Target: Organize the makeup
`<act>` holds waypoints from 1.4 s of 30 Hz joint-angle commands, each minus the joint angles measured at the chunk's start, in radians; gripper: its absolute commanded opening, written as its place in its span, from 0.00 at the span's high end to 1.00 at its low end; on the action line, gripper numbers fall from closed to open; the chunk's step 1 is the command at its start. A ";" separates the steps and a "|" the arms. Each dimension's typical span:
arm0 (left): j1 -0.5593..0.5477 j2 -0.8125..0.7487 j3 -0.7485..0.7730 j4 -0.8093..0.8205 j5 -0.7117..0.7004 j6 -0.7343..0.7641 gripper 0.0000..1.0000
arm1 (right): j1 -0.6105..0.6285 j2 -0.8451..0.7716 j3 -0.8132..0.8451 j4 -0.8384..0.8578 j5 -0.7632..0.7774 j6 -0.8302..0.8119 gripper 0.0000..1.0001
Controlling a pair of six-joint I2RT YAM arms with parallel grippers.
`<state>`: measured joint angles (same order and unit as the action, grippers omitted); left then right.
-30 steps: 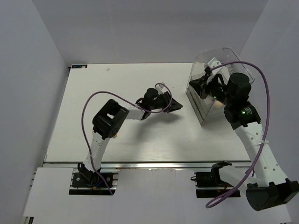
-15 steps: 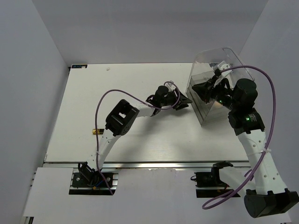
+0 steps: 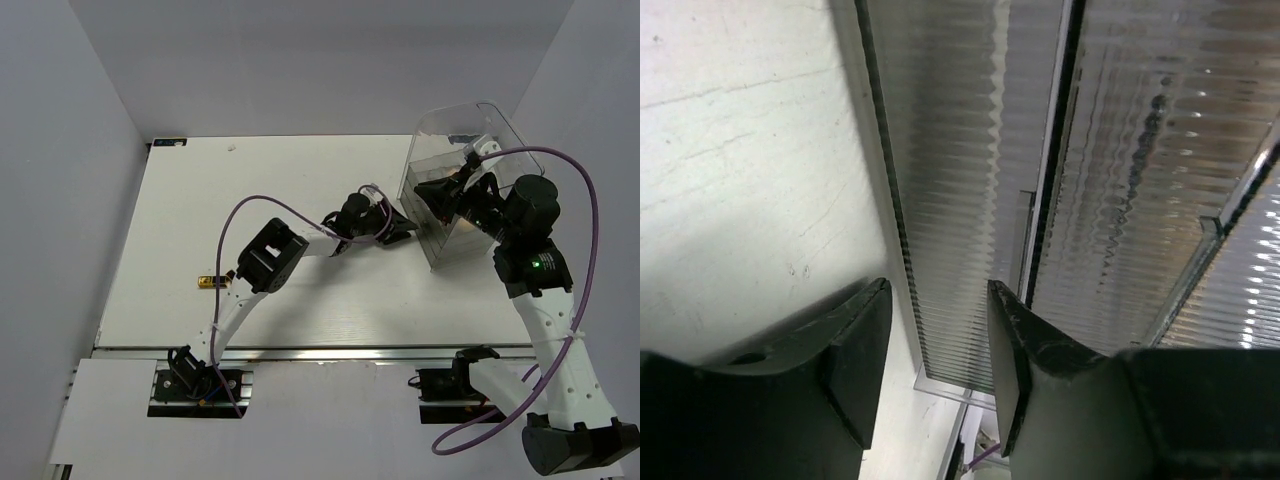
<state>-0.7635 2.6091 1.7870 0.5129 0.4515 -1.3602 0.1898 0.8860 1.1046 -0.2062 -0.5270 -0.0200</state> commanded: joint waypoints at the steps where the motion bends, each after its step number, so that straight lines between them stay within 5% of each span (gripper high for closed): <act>1: -0.007 -0.041 -0.021 0.071 -0.016 -0.020 0.48 | -0.006 -0.021 -0.008 0.018 -0.008 0.014 0.82; 6: -0.007 -0.076 -0.110 0.137 -0.014 -0.039 0.70 | -0.007 -0.022 -0.018 0.021 -0.011 0.043 0.82; 8: -0.007 -0.090 -0.150 0.147 -0.023 -0.039 0.71 | -0.007 -0.022 -0.020 0.022 -0.013 0.043 0.83; 22: -0.008 -0.044 -0.064 0.231 -0.011 -0.070 0.49 | -0.007 -0.024 -0.040 0.021 -0.013 0.038 0.82; 34: -0.013 -0.001 0.012 0.150 -0.013 -0.065 0.50 | -0.007 -0.027 -0.045 0.024 -0.004 0.035 0.82; 42: -0.016 0.009 0.031 0.133 -0.025 -0.070 0.59 | -0.009 -0.024 -0.043 0.025 -0.007 0.035 0.82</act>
<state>-0.7696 2.6297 1.7794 0.6643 0.4301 -1.4387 0.1890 0.8749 1.0630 -0.2127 -0.5270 0.0124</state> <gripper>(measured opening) 0.414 0.180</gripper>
